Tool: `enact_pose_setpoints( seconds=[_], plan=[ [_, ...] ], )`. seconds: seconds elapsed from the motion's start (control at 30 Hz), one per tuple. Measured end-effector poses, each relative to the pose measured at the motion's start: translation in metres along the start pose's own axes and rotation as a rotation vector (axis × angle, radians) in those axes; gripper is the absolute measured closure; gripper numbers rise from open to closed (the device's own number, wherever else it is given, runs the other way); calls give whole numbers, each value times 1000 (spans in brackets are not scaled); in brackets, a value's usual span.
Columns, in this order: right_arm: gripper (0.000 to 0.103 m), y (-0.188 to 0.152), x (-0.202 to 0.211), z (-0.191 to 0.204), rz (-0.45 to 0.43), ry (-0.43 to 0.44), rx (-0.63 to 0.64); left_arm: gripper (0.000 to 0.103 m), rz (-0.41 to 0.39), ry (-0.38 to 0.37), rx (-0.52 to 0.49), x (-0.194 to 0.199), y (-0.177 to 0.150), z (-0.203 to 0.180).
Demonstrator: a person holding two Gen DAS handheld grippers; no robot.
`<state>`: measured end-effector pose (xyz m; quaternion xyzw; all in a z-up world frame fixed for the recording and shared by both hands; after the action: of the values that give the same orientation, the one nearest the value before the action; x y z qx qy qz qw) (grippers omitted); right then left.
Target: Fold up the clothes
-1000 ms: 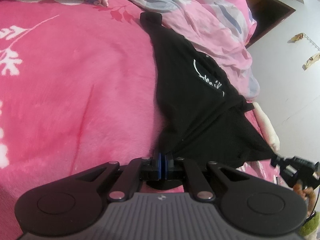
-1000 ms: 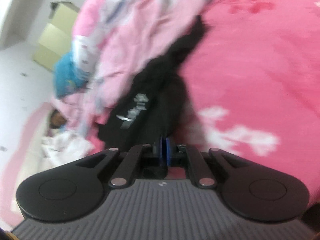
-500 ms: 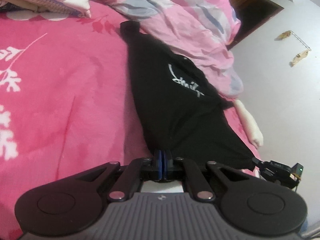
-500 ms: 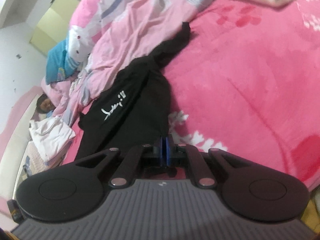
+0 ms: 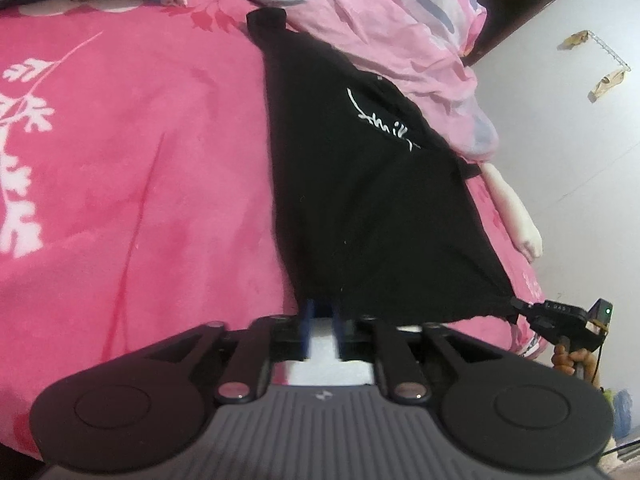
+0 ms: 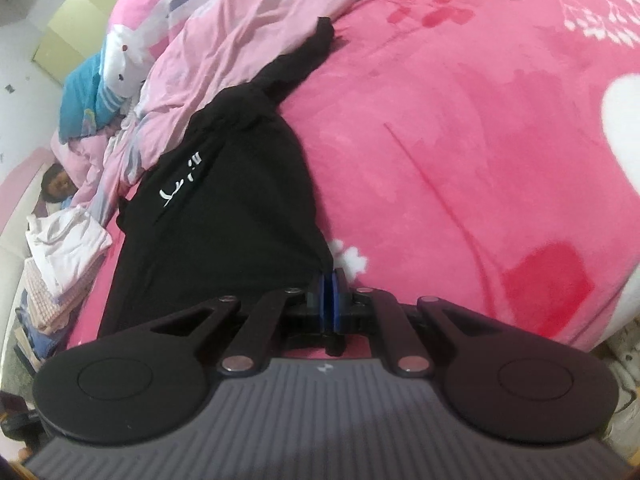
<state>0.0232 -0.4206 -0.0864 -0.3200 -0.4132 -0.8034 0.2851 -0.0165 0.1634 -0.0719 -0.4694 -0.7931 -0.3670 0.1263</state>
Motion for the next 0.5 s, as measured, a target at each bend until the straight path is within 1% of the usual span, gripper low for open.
enact_pose_setpoints(
  seconds=[0.13,0.17,0.23,0.27,0.3,0.33,0.37,0.4,0.5],
  plan=[
    [97,-2,6,-12,-20,11,-68,63,-30,-7,33,7,0,6],
    [97,-3,7,-15,-20,22,-84,59,-37,-19,46,8,0,7],
    [96,-6,9,-19,-14,49,-120,56,-49,-51,73,8,0,10],
    [95,-7,9,-21,-9,62,-134,52,-55,-66,86,8,1,12],
    [93,-7,9,-22,-5,71,-143,48,-61,-82,100,8,1,14],
    [92,-7,7,-23,-2,73,-150,46,-67,-98,113,8,2,15],
    [88,-7,5,-23,2,73,-160,43,-71,-115,128,7,2,17],
    [85,-6,3,-24,5,76,-171,41,-75,-128,143,5,3,20],
    [84,-2,-5,-26,11,94,-205,41,-73,-127,151,-7,5,23]
  ],
)
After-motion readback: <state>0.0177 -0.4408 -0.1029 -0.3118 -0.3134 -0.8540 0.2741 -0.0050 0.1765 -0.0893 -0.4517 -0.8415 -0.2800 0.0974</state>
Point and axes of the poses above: each gripper's, at about its wrist camera, not at the fingertips, and x roughly against the way its jaws point, z to its left, y to its top, the point moved 2 cm from there along -x, roughly the way its jaws point, and after that the axes turned 10 degrees about -y, right-handed, at the moved point
